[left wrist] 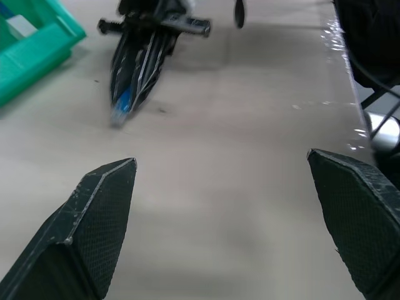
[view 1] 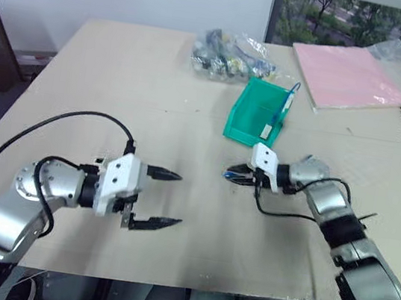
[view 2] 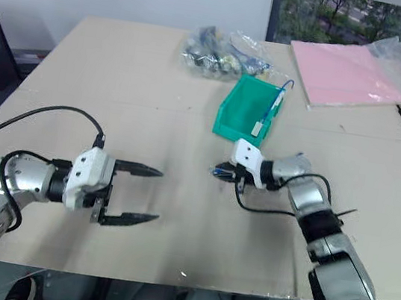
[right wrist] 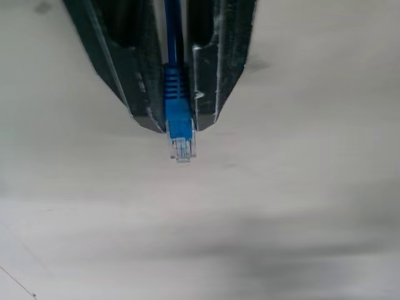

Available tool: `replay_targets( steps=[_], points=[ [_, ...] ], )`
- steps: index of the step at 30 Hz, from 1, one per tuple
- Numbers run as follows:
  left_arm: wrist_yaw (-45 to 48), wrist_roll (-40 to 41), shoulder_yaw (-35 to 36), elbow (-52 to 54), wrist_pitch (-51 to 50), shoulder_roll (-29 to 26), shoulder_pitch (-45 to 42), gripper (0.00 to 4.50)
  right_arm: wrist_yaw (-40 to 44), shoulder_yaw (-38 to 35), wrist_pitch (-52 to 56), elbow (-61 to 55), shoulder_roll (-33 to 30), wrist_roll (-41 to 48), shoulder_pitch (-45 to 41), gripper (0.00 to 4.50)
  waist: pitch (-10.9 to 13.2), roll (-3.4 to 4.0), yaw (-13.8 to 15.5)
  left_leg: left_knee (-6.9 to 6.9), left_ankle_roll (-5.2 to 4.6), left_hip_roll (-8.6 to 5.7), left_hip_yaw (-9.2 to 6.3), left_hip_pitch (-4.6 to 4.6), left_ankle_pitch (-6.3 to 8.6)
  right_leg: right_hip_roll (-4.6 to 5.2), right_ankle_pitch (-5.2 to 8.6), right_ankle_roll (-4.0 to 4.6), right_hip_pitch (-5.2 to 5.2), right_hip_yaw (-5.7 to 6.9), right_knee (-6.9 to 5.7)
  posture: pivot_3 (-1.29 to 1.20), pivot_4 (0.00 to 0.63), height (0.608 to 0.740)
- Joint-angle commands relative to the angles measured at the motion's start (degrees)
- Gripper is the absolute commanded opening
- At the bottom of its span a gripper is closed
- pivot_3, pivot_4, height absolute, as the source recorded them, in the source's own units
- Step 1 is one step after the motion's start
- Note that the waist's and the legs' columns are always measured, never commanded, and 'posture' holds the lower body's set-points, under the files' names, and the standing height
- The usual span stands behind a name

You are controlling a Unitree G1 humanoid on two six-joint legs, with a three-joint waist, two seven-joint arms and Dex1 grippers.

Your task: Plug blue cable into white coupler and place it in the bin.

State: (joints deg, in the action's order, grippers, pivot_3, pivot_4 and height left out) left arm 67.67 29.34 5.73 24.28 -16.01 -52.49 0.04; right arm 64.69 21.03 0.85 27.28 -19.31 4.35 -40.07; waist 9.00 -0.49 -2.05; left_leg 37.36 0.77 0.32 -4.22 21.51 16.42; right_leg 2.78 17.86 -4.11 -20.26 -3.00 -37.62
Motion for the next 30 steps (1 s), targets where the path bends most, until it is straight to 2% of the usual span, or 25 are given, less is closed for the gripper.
replay_targets(
  steps=[1,4,5,6,9,13,17,20,24,27,30],
  points=[
    [1.5,-1.4,-2.8,-4.7,0.5,0.8,-4.5,4.50,0.1,-1.3,-4.9,6.3,1.2,-0.8,-2.4,2.07,0.0,-0.03,-0.1,0.03,0.04,-0.01,0.01,0.22,-0.02,0.02,0.00,0.00,-0.30,0.09,-0.10,0.00,0.150,0.739],
    [1.8,-4.1,-6.4,-9.0,1.4,2.3,-8.7,4.50,0.5,-4.6,-4.3,4.7,0.6,1.8,-2.2,3.60,0.0,-0.03,-0.4,0.08,0.10,-0.11,-0.12,0.43,-0.06,0.08,-0.01,0.01,-0.65,0.26,-0.26,0.00,0.150,0.739],
    [1.5,-5.0,-7.7,-10.3,1.4,3.3,-10.2,4.50,0.8,-5.7,-3.6,2.3,-0.5,2.8,-1.1,3.82,0.0,-0.02,-0.3,0.08,0.11,-0.12,-0.13,0.46,-0.06,0.09,-0.01,0.01,-0.69,0.28,-0.26,0.00,0.150,0.739],
    [1.2,-6.2,-9.0,-11.7,1.8,4.2,-11.6,4.50,1.0,-6.8,-2.4,-0.5,-1.6,3.8,0.2,4.38,0.0,-0.02,-0.3,0.08,0.11,-0.16,-0.19,0.47,-0.06,0.11,-0.01,0.01,-0.70,0.32,-0.26,0.00,0.150,0.739],
    [0.0,-10.5,-12.8,-15.7,2.9,7.1,-15.5,4.50,0.5,-10.0,2.6,-11.4,-5.4,7.3,6.2,4.45,0.0,-0.02,-0.1,0.10,0.10,-0.20,-0.22,0.64,-0.06,0.22,-0.02,0.01,-0.90,0.42,-0.31,0.00,0.150,0.739],
    [-1.1,-16.8,-18.9,-23.6,5.4,12.5,-23.2,4.50,-3.5,-17.1,12.3,-33.3,-11.1,14.5,22.5,4.45,0.0,-0.02,0.7,0.27,0.10,-0.24,-0.42,0.86,-0.06,0.24,-0.02,0.01,-0.98,0.61,-0.35,0.00,0.150,0.739],
    [0.6,-20.8,-22.7,-34.1,10.2,17.8,-31.0,4.50,-10.9,-24.5,18.1,-48.3,-11.1,20.9,37.2,4.45,0.0,-0.03,0.7,0.75,0.08,-0.27,-0.53,1.29,-0.05,0.14,-0.03,0.01,-1.21,0.57,-0.52,0.00,0.150,0.739],
    [2.4,-23.0,-24.4,-42.2,14.3,20.5,-35.2,4.50,-13.8,-26.2,16.4,-53.1,-10.6,20.3,44.1,4.45,-0.1,-0.08,0.7,0.93,0.00,-0.36,-0.57,1.25,-0.01,0.14,-0.04,0.00,-1.20,0.51,-0.75,0.00,0.150,0.739],
    [4.6,-25.4,-25.9,-50.0,19.1,22.3,-38.7,4.50,-16.8,-26.3,15.3,-55.7,-9.9,20.0,47.3,4.45,-0.1,-0.12,0.1,0.98,-0.13,-0.43,-0.58,1.16,0.06,0.13,-0.04,0.00,-1.20,0.50,-0.94,0.00,0.150,0.739],
    [7.3,-26.8,-26.8,-53.7,21.9,22.6,-40.3,3.61,-18.8,-25.9,15.0,-56.7,-9.8,19.1,48.0,4.50,-0.1,-0.16,0.1,1.01,-0.10,-0.49,-0.66,1.15,0.04,0.15,-0.03,0.00,-1.19,0.51,-1.00,0.00,0.150,0.739],
    [8.0,-27.4,-26.9,-56.6,24.3,23.0,-41.4,2.19,-20.1,-25.7,15.2,-57.3,-9.7,19.1,48.5,4.50,-0.2,-0.25,0.1,1.03,-0.05,-0.50,-0.72,1.15,0.01,0.15,-0.03,0.00,-1.17,0.52,-1.00,0.00,0.150,0.739]
  ],
)
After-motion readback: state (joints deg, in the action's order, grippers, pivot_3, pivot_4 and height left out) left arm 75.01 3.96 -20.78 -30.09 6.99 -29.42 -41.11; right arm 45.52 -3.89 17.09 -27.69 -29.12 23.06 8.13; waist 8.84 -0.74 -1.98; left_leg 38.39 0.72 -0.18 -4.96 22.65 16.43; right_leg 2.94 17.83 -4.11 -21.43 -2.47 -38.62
